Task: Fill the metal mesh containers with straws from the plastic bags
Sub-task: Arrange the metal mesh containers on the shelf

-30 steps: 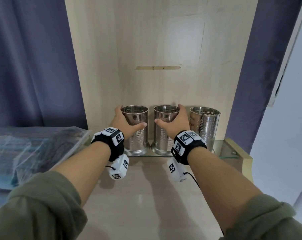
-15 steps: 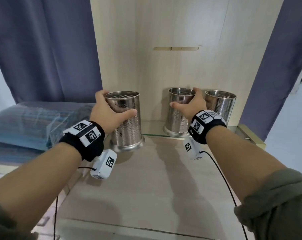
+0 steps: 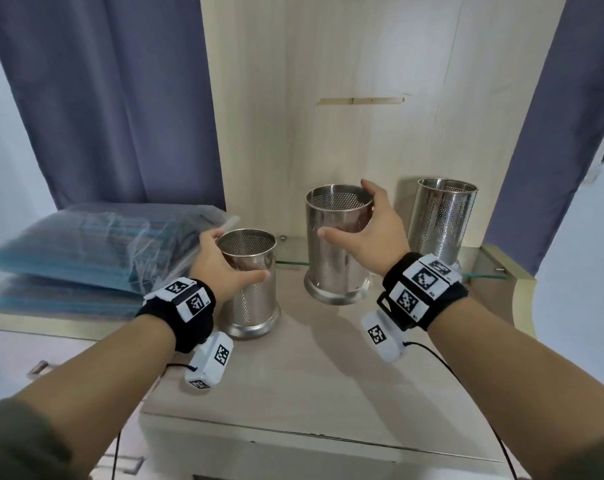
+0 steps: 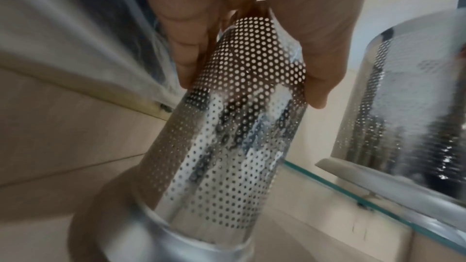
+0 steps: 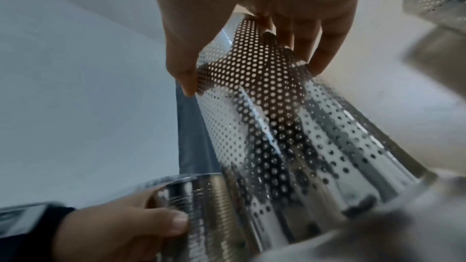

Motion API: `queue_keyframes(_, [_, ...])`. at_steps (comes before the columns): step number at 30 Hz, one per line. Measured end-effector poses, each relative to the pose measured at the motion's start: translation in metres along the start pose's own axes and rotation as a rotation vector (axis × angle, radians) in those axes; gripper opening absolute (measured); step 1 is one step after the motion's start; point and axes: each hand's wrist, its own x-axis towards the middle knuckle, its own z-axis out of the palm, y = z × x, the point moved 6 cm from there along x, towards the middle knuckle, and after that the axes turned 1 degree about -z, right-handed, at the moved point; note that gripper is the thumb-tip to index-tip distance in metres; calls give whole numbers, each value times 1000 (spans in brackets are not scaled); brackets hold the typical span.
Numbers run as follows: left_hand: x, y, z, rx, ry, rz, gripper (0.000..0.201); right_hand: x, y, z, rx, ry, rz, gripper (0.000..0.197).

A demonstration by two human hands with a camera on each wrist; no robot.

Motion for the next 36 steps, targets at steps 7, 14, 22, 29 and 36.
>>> queue_keyframes(7, [5, -26, 5, -46, -4, -65, 117, -37, -3, 22, 45, -155, -2, 114])
queue_keyframes(14, [1, -20, 2, 85, -25, -40, 119, -57, 1, 38, 99, -206, 51, 119])
queue_keyframes(22, [-50, 52, -50, 202, 211, 446, 62, -77, 1, 65, 99, -312, 64, 123])
queue_keyframes(29, [-50, 46, -73, 334, 30, 457, 69, -88, -23, 107, 258, -372, 26, 100])
queue_keyframes(36, [-59, 14, -66, 547, -29, 392, 114, -100, -32, 131, 379, -321, -36, 90])
